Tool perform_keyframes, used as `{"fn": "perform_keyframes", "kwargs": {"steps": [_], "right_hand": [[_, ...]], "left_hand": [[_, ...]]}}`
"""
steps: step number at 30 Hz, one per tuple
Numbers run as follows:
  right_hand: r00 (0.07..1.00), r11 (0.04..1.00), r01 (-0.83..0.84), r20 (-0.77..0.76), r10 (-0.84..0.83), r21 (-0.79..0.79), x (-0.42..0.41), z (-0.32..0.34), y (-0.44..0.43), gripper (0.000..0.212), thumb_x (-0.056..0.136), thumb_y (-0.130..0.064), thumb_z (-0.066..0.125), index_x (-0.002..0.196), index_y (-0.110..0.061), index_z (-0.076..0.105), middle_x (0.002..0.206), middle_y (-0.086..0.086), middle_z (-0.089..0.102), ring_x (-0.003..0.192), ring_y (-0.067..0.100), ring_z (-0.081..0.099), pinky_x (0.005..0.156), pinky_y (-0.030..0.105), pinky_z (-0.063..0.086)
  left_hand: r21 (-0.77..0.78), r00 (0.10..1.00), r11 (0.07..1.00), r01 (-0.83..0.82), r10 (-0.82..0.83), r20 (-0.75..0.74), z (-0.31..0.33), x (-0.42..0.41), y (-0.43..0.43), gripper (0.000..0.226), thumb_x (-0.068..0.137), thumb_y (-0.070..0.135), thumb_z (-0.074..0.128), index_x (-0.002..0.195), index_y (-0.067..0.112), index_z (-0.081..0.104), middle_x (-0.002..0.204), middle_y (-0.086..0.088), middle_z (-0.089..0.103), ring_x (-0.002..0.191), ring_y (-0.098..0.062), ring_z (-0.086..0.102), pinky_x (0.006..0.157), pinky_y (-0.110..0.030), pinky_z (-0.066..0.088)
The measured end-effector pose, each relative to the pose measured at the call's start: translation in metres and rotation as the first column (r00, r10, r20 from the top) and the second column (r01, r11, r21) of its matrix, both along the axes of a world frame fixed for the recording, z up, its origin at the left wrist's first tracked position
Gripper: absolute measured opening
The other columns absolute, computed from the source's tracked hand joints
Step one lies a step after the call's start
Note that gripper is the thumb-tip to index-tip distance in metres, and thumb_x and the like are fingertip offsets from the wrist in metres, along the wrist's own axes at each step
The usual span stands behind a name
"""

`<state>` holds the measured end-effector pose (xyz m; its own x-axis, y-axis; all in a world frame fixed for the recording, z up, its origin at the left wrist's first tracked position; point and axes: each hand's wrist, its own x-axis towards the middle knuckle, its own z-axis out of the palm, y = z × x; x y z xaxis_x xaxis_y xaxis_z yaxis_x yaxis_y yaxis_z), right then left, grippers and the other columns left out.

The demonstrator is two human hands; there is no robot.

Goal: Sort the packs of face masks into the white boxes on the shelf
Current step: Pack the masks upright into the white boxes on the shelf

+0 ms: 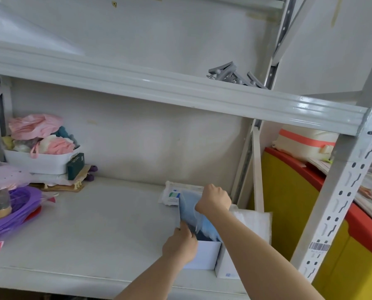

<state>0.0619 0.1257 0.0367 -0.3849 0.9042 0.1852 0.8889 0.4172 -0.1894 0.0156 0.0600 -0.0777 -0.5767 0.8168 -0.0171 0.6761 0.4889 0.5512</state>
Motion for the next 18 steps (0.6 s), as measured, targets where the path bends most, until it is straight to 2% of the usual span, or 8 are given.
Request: {"fn": "perform_keyframes", "kwargs": {"steps": [3, 5, 8, 11, 13, 16, 18], "right_hand": [[0.996, 0.998, 0.04, -0.079, -0.037, 0.041, -0.001, -0.003, -0.003, 0.022, 0.083, -0.011, 0.063, 0.105, -0.012, 0.059, 0.102, 0.005, 0.066, 0.098, 0.025, 0.064, 0.067, 0.028, 0.046], [0.995, 0.997, 0.036, -0.094, -0.03, 0.066, -0.004, -0.01, -0.008, 0.022, 0.086, -0.01, 0.062, 0.107, -0.011, 0.059, 0.106, 0.005, 0.065, 0.102, 0.025, 0.064, 0.068, 0.029, 0.045], [0.998, 0.995, 0.011, -0.069, -0.004, 0.1, -0.012, -0.025, -0.017, 0.025, 0.089, -0.007, 0.061, 0.113, -0.008, 0.057, 0.108, 0.006, 0.066, 0.1, 0.024, 0.065, 0.066, 0.028, 0.046], [0.998, 0.997, -0.023, -0.063, 0.028, 0.076, -0.015, -0.032, -0.021, 0.03, 0.088, -0.005, 0.061, 0.117, -0.004, 0.053, 0.11, 0.009, 0.066, 0.102, 0.026, 0.065, 0.072, 0.029, 0.05], [0.994, 0.999, -0.019, -0.107, 0.022, 0.028, -0.012, -0.029, -0.018, 0.029, 0.088, -0.004, 0.06, 0.116, -0.003, 0.053, 0.111, 0.011, 0.065, 0.103, 0.026, 0.064, 0.073, 0.03, 0.05], [0.971, 0.995, -0.005, -0.239, -0.02, -0.103, -0.009, -0.017, -0.013, 0.025, 0.088, -0.003, 0.059, 0.113, -0.002, 0.055, 0.111, 0.012, 0.063, 0.104, 0.028, 0.062, 0.069, 0.029, 0.045], [0.963, 0.979, -0.024, -0.269, -0.032, -0.202, -0.012, -0.012, -0.012, 0.033, 0.085, -0.003, 0.06, 0.117, 0.002, 0.052, 0.109, 0.015, 0.061, 0.101, 0.031, 0.06, 0.072, 0.033, 0.048]], "left_hand": [[0.002, 1.0, 1.0, -0.022, 0.022, 0.0, 0.003, 0.0, 0.001, 0.048, 0.099, 0.022, 0.032, 0.142, 0.003, 0.026, 0.128, -0.014, 0.056, 0.112, -0.03, 0.059, 0.087, -0.034, 0.046], [-0.007, 1.0, 1.0, 0.01, -0.01, -0.003, 0.005, 0.002, 0.001, 0.049, 0.1, 0.023, 0.03, 0.144, 0.004, 0.023, 0.128, -0.012, 0.055, 0.112, -0.029, 0.06, 0.089, -0.034, 0.047], [-0.072, 0.997, 0.997, 0.04, -0.036, 0.065, 0.01, 0.001, -0.001, 0.048, 0.101, 0.028, 0.032, 0.145, 0.01, 0.028, 0.136, -0.009, 0.053, 0.123, -0.029, 0.054, 0.099, -0.035, 0.042], [-0.138, 0.99, 0.985, 0.102, -0.088, 0.108, 0.012, -0.005, 0.001, 0.054, 0.101, 0.035, 0.029, 0.149, 0.011, 0.026, 0.145, -0.01, 0.046, 0.131, -0.028, 0.047, 0.11, -0.038, 0.036], [-0.143, 0.981, 0.981, 0.132, -0.108, 0.162, 0.016, -0.007, 0.001, 0.054, 0.101, 0.033, 0.028, 0.151, 0.012, 0.02, 0.146, -0.01, 0.044, 0.132, -0.028, 0.045, 0.111, -0.038, 0.034], [-0.151, 0.974, 0.98, 0.131, -0.099, 0.204, 0.021, -0.008, 0.0, 0.044, 0.1, 0.024, 0.03, 0.143, 0.013, 0.035, 0.137, -0.011, 0.051, 0.125, -0.027, 0.05, 0.105, -0.035, 0.039], [-0.16, 0.974, 0.979, 0.124, -0.09, 0.207, 0.021, -0.008, -0.001, 0.039, 0.1, 0.022, 0.03, 0.135, 0.01, 0.043, 0.132, -0.011, 0.054, 0.119, -0.027, 0.053, 0.101, -0.033, 0.04]]}}
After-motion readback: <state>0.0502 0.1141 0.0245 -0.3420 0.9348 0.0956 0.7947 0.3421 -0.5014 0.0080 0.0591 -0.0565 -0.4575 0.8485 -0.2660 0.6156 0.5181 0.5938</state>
